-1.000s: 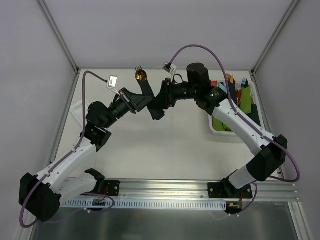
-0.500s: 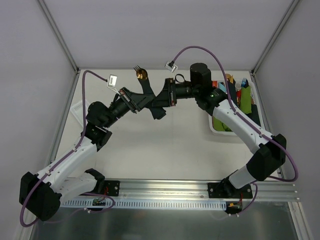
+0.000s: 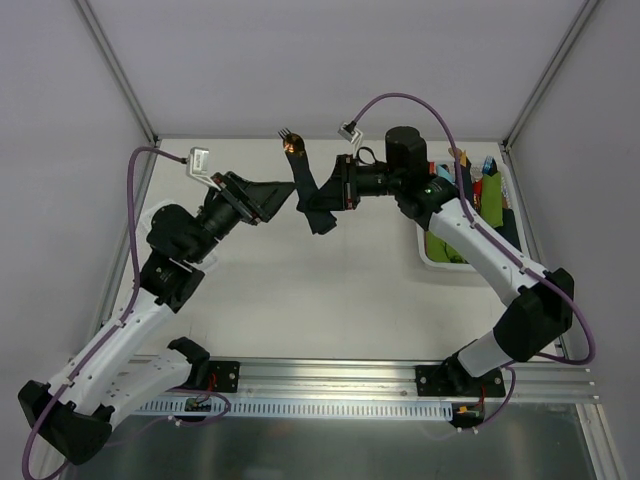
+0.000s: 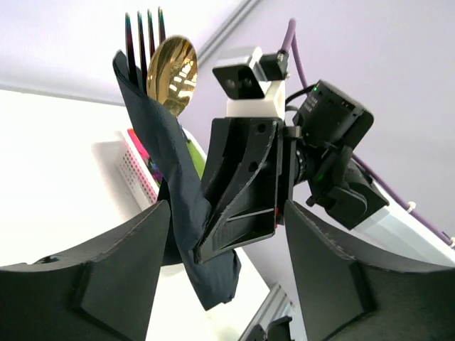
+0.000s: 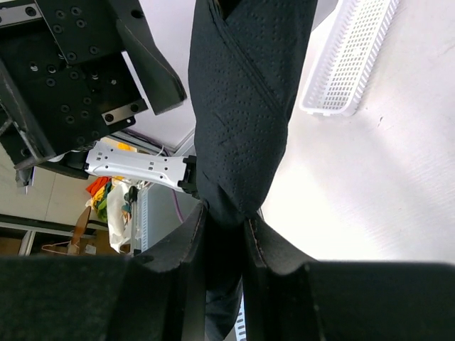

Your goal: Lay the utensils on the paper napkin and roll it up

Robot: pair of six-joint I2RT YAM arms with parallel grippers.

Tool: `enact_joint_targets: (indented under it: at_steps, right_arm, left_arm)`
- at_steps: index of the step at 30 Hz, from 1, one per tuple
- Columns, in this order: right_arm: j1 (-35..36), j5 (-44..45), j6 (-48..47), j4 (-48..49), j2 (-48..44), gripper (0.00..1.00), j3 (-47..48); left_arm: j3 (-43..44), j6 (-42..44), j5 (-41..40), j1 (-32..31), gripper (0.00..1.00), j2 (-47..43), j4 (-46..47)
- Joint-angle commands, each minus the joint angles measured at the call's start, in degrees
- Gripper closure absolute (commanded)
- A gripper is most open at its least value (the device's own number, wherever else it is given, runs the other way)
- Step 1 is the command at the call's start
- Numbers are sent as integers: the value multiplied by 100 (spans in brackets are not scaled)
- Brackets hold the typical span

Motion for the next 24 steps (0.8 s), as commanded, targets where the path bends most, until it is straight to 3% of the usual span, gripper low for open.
enact_joint_targets:
  at_steps: [1,7,17,21,24]
  right_arm:
    - [-20,20,-161,182,-385,100,97]
    - [6,-323,-38,287,-508,100,62]
    - [190,-736,-46,559,-561,100,-17]
    - [296,-789,-55,595,-588,100,-26]
    - [296,-772,-81,577,-588,100,-26]
  left_arm:
    - [185,302,-408,-13,33,-168,-465]
    - [35,126,13,102,27,7,-351]
    - [71,-427,1244,146,17,631,984]
    - [44,-647,1446,146,16,807,1301]
    - [27,-779,1516,146,21,895,1495]
